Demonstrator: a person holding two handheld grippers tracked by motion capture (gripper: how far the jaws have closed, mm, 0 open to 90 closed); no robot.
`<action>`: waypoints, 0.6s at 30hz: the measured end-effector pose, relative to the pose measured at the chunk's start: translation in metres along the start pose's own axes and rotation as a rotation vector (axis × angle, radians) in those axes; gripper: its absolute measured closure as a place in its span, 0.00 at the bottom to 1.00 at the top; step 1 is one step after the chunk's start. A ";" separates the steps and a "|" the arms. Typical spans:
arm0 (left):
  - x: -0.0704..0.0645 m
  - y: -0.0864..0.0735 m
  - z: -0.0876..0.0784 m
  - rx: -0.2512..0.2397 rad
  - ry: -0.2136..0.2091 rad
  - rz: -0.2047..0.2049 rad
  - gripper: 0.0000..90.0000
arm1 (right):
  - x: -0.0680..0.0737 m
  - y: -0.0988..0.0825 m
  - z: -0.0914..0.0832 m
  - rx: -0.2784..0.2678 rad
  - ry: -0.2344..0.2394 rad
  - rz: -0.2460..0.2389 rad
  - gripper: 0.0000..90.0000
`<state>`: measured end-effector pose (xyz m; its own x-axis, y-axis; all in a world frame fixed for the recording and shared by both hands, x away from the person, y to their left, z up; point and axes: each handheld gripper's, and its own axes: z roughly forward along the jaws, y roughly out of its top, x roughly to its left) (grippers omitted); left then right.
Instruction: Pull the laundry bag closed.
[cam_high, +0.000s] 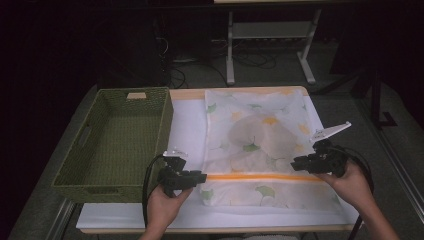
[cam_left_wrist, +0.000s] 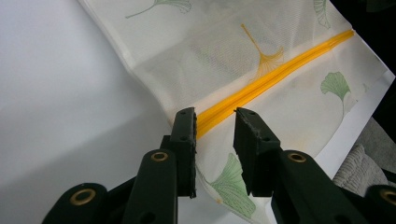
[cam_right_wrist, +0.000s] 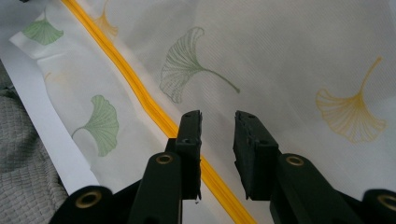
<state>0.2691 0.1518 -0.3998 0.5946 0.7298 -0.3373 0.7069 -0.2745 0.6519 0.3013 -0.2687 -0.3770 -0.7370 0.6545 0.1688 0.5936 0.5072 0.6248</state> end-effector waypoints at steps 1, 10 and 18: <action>0.000 0.000 0.000 -0.001 0.000 0.000 0.76 | 0.001 0.001 0.000 -0.001 0.001 -0.002 0.78; -0.001 0.001 -0.001 -0.010 -0.004 0.000 0.74 | 0.010 0.013 0.005 -0.001 0.011 -0.033 0.78; -0.001 0.000 -0.001 -0.017 -0.009 -0.007 0.73 | 0.014 0.019 0.010 -0.005 0.020 -0.048 0.76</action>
<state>0.2687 0.1516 -0.3991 0.5933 0.7260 -0.3477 0.7042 -0.2588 0.6611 0.3052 -0.2439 -0.3703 -0.7707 0.6184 0.1536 0.5560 0.5350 0.6361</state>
